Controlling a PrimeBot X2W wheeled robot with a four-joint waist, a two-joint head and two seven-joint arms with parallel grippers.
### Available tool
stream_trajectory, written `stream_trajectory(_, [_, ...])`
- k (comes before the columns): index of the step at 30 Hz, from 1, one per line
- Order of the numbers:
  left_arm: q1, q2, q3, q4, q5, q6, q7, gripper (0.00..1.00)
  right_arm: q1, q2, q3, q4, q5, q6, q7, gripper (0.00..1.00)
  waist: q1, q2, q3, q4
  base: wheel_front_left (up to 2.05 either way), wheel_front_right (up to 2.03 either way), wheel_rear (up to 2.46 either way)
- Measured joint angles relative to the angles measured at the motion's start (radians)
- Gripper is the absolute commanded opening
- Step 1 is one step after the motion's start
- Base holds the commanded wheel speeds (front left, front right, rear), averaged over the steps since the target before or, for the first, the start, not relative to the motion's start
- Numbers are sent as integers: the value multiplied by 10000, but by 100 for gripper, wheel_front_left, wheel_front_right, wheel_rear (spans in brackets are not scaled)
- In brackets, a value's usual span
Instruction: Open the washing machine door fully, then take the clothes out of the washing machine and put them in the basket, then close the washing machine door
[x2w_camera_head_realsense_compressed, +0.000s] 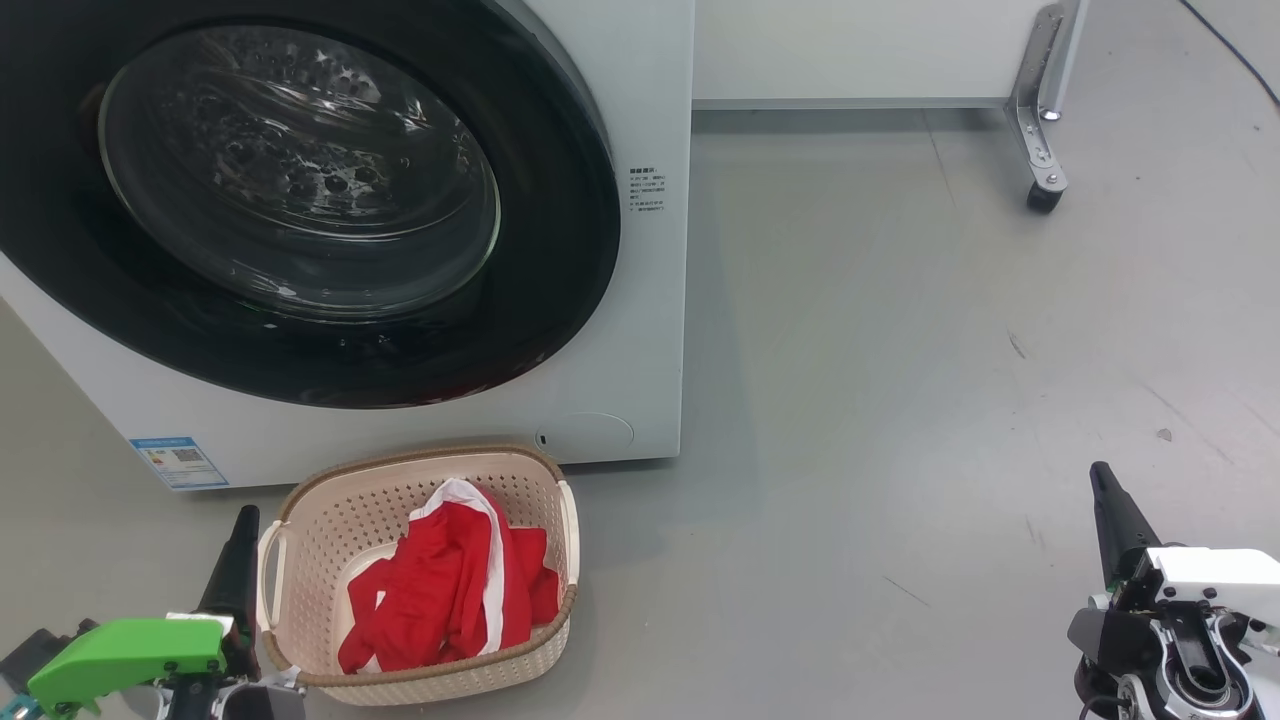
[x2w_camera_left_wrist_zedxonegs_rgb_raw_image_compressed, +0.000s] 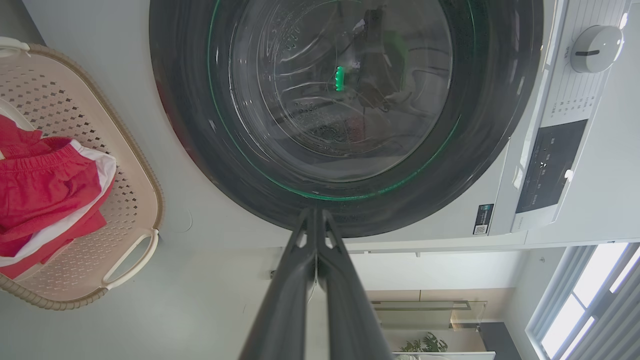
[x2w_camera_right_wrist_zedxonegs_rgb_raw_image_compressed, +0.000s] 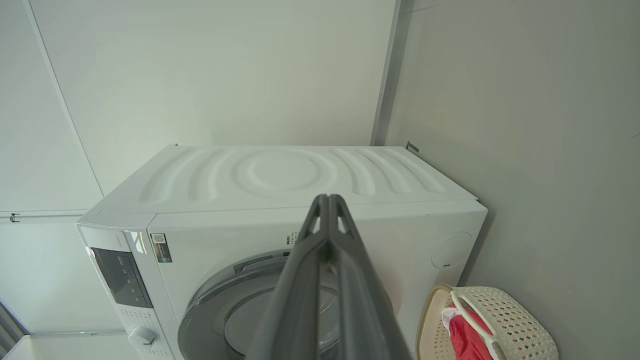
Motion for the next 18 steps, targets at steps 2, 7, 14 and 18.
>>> stream_trajectory(2, [0,0,0,0,0,0,0,0,0,0,0,0,0,0,0,0,0,0,0,0,0,0,0])
stream_trajectory(7, [0,0,0,0,0,0,0,0,0,0,4,0,2,0,0,0,0,0,0,0,0,0,0])
stream_trajectory(14, [0,0,-2,-2,0,0,0,0,0,0,6,-2,2,0,-8,0,0,0,0,0,0,0,0])
stream_trajectory(18, [0,0,-2,-2,0,0,0,0,0,2,8,-2,2,0,-8,0,0,0,0,0,0,0,0])
